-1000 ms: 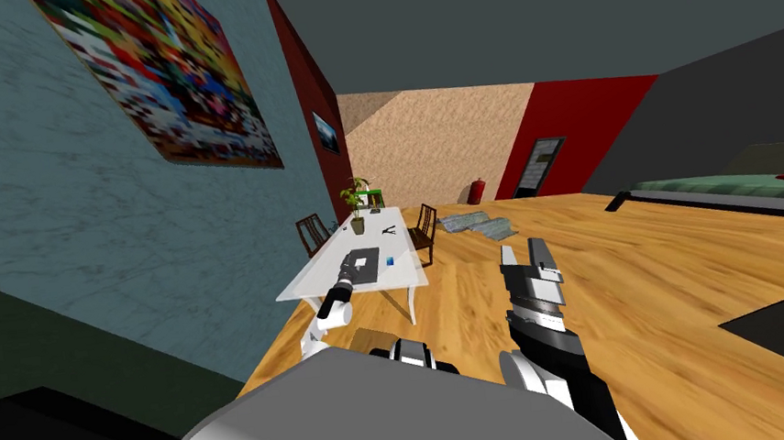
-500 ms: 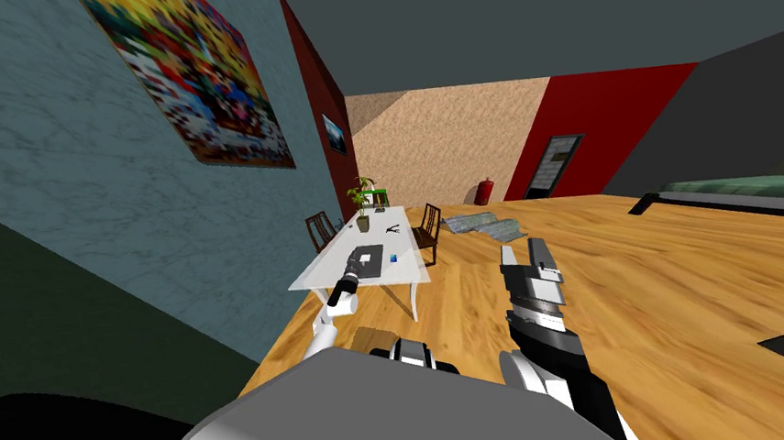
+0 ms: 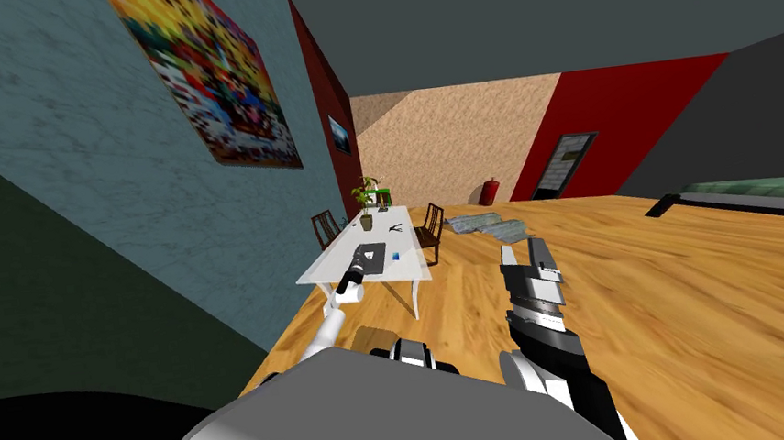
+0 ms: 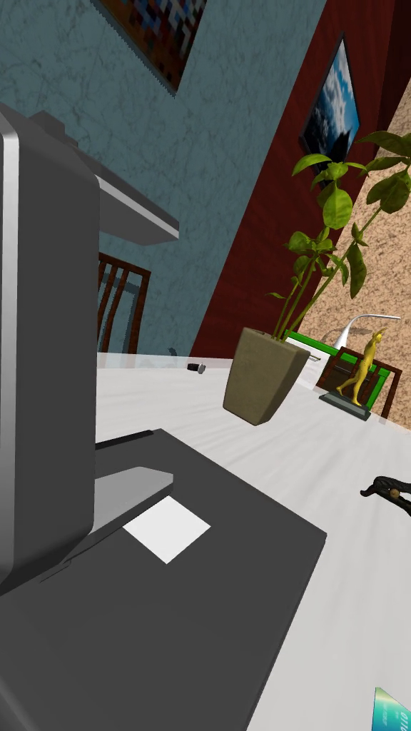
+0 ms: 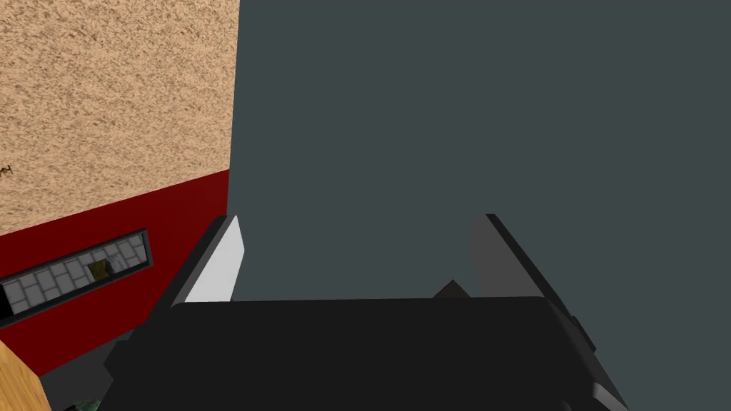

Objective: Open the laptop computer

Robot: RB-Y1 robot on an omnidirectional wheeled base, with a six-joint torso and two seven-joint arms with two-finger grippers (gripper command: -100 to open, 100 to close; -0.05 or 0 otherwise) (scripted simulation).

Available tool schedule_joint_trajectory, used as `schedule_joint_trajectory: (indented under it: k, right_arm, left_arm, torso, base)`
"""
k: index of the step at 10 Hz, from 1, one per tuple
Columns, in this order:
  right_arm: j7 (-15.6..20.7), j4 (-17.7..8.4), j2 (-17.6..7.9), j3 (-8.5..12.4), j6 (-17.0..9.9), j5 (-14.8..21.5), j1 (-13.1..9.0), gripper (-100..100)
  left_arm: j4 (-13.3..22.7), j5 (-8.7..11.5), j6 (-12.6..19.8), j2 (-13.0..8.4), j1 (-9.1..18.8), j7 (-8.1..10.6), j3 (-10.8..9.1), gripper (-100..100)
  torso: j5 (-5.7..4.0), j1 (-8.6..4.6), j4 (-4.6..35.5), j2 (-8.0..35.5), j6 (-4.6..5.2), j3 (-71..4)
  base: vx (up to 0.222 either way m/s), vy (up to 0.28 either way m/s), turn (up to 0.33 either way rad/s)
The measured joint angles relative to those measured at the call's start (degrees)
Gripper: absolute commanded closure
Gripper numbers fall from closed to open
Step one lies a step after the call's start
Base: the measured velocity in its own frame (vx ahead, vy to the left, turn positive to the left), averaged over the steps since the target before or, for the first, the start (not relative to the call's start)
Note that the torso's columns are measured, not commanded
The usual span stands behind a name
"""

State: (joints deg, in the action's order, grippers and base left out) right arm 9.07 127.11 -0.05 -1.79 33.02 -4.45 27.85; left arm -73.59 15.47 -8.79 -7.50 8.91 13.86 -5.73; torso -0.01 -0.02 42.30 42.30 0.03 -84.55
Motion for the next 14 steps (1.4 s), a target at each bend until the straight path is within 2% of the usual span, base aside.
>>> schedule_joint_trajectory:
  k: [2,5,8,10,11,12,13,14]
  right_arm:
    - [0.0,0.0,0.0,0.0,0.0,0.0,0.0,0]
    - [0.0,0.0,0.0,0.0,0.0,0.0,0.0,0]
    - [0.0,0.0,0.0,0.0,0.0,0.0,0.0,0]
    - [0.0,0.0,0.0,0.0,0.0,0.0,0.0,0]
    - [0.0,0.0,0.0,0.0,0.0,0.0,0.0,0]
    - [0.0,0.0,0.0,0.0,0.0,0.0,0.0,0]
    - [0.0,0.0,0.0,0.0,0.0,0.0,0.0,0]
    - [0.0,0.0,0.0,0.0,0.0,0.0,0.0,0]
  left_arm:
    - [3.1,0.0,-0.3,-0.2,1.9,0.18,0.17,-100]
    - [8.6,-0.7,-1.1,-1.3,7.4,1.66,0.93,-100]
    - [12.8,-1.3,-1.8,-2.4,11.1,3.14,1.77,-100]
    - [16.7,-1.4,-2.2,-2.7,14.7,3.48,1.85,-100]
    - [17.5,-1.5,-1.9,-2.5,15.2,3.33,1.70,-100]
    - [19.3,-1.8,-2.4,-3.3,16.9,4.11,2.30,-100]
    - [22.7,-2.0,-3.5,-3.9,19.5,4.98,2.76,-100]
    - [24.8,-2.1,-3.6,-3.9,21.2,5.14,2.76,-100]
  torso:
    - [0.02,0.07,-0.1,-0.1,-0.05,-0.1]
    - [0.00,-0.01,0.0,0.0,0.00,0.0]
    - [0.01,0.01,0.0,0.1,-0.01,0.0]
    - [0.01,0.04,0.0,-0.1,-0.02,-0.1]
    - [0.02,0.06,-0.1,-0.2,-0.05,-0.1]
    - [0.01,0.05,0.0,0.1,-0.09,0.0]
    - [0.00,-0.01,0.0,0.1,0.00,0.1]
    - [0.00,-0.01,0.0,0.0,0.00,0.0]
  base:
    - [-0.031,-0.006,0.122]
    - [-0.046,-0.011,0.025]
    - [-0.060,-0.016,0.115]
    - [-0.003,0.002,-0.016]
    - [-0.060,-0.010,0.241]
    - [-0.081,-0.016,0.129]
    - [-0.043,-0.007,-0.030]
    - [-0.077,-0.004,0.160]
